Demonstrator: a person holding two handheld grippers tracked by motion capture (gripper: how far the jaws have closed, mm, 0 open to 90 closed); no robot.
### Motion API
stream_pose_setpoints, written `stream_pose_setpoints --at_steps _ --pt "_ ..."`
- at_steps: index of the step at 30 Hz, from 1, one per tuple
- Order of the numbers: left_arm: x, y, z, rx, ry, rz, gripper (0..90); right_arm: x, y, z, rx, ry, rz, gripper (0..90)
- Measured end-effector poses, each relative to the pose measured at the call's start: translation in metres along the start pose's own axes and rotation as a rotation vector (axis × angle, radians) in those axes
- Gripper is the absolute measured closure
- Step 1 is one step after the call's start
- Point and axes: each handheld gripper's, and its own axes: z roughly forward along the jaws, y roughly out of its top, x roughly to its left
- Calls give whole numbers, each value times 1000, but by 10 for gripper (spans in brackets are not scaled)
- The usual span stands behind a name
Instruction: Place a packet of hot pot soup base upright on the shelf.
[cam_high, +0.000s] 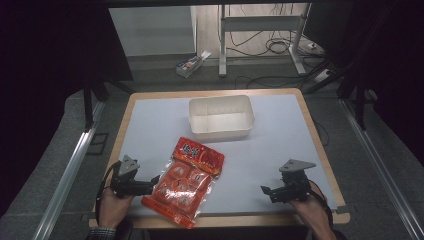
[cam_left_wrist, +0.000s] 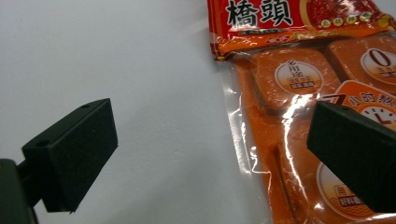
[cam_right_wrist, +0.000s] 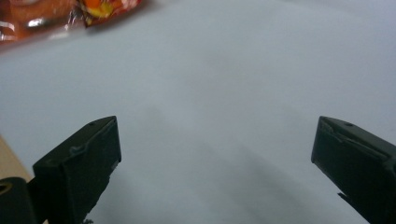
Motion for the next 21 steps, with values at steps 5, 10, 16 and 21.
stream_pose_setpoints --at_steps 5,10,16,21 --pt "3 1 1 -15 -22 -15 18 -6 -1 3 -6 14 -44 21" --pt "0 2 3 -6 -28 10 37 -5 -1 1 -14 7 -62 13" --pt "-2 4 7 10 -34 29 60 -6 -1 1 -21 9 -56 10" --pt "-1 3 10 23 -34 31 80 -3 0 2 -21 7 -71 10"
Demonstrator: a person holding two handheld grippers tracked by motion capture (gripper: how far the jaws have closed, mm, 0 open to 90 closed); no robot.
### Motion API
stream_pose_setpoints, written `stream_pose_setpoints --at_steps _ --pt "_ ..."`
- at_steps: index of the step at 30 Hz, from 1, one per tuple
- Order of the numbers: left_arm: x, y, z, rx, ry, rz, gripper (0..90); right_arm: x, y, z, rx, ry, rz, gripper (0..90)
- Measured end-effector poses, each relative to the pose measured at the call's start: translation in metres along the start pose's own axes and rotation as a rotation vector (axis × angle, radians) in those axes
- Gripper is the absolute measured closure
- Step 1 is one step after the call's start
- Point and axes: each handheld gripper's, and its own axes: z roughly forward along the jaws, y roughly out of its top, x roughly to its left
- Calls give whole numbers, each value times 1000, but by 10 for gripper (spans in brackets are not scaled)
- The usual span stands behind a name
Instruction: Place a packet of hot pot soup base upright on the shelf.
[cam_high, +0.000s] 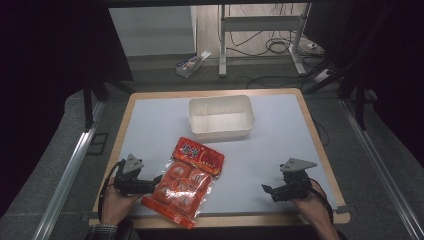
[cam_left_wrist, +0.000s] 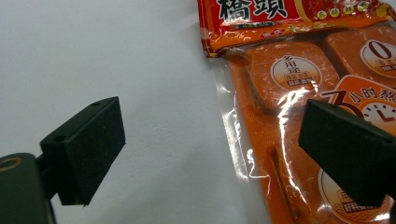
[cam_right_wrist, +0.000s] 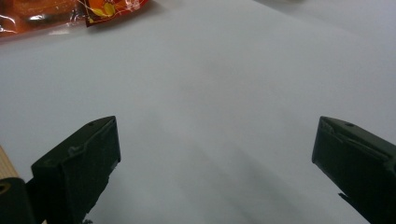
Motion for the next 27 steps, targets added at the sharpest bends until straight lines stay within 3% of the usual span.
stream_pose_setpoints --at_steps 9,11,13,16,17,18,19,23,27 --pt "6 1 1 -26 -36 -32 234 3 1 6 12 21 -9 10" --pt "7 4 2 -36 -75 -46 356 4 1 7 15 21 -13 10" --pt "7 5 3 -39 -83 -41 468 5 1 8 19 22 -13 10" --pt "6 7 6 -54 -119 -28 708 7 1 10 35 22 -25 11" --pt "8 8 8 -53 -126 -28 708 8 1 11 39 23 -29 11" --pt "9 9 10 -51 -131 -37 851 10 3 12 32 43 -39 11" --pt "14 9 15 -54 -165 -73 896 11 4 13 28 49 -43 12" --pt "15 12 24 -38 -175 -75 896 16 5 17 40 52 -68 12" --pt "12 17 36 -4 -167 -47 896 17 5 18 48 46 -71 12"
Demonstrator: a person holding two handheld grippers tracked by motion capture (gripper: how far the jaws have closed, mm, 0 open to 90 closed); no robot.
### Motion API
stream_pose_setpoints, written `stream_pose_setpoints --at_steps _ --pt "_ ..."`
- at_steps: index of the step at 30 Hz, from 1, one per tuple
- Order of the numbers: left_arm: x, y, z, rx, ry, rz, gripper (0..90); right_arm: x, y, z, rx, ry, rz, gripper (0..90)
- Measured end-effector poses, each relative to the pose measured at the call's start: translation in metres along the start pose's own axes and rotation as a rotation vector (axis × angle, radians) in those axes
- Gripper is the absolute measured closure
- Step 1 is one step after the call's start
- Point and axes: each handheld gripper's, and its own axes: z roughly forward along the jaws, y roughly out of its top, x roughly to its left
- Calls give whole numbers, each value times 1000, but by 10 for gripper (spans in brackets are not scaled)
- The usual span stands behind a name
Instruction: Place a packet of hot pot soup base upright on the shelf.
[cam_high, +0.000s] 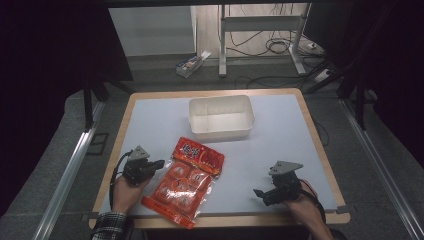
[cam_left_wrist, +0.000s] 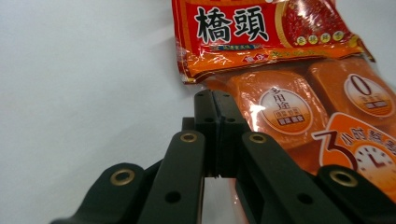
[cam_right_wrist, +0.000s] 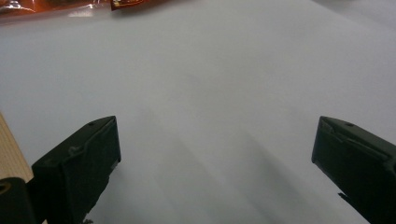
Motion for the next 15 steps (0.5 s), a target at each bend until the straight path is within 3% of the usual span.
stream_pose_setpoints --at_steps 6,10,15 --pt "-3 3 15 46 -19 2 896 1 1 4 8 5 0 14" --pt "-7 5 23 75 0 25 895 5 2 8 27 15 -18 14" --pt "-7 8 28 82 -12 7 896 8 3 11 34 26 -32 14"
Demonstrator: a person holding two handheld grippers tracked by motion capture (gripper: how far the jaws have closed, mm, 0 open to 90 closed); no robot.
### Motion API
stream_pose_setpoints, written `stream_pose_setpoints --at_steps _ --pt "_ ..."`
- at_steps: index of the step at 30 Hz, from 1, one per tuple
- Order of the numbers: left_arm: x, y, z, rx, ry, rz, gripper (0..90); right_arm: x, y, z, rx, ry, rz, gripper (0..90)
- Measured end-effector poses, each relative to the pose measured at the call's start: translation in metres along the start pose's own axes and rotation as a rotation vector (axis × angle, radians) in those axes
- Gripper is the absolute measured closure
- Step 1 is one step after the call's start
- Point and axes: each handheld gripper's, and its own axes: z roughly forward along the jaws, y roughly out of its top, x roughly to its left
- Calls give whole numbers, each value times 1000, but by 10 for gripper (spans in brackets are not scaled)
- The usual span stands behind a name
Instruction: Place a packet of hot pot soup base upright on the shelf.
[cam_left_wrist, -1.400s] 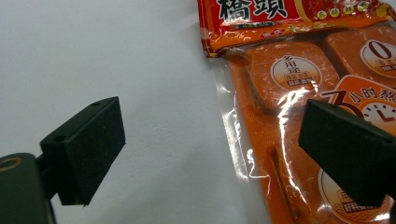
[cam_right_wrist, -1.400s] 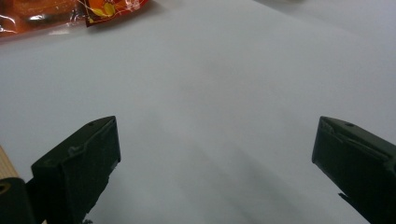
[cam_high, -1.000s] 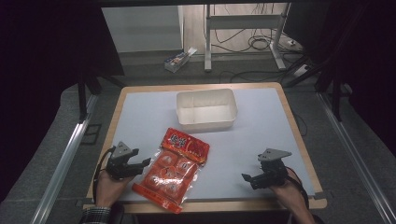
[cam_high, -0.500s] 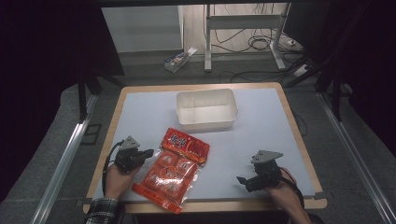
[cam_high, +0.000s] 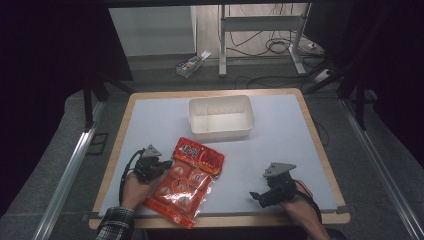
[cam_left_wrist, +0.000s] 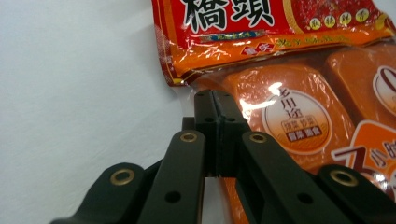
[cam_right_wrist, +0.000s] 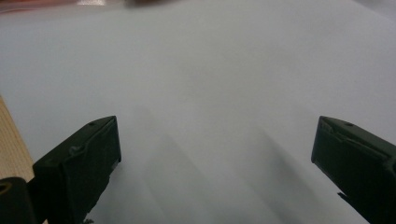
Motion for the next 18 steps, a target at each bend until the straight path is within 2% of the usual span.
stream_pose_setpoints --at_steps 6,8,12,18 --pt "-8 4 5 13 10 13 898 1 0 2 10 5 0 14" --pt "-9 5 7 6 1 2 898 1 0 2 7 8 2 14" --pt "-9 7 9 9 -16 5 899 1 1 3 3 6 2 14" --pt "-15 14 14 34 -12 49 899 1 1 5 10 7 -8 14"
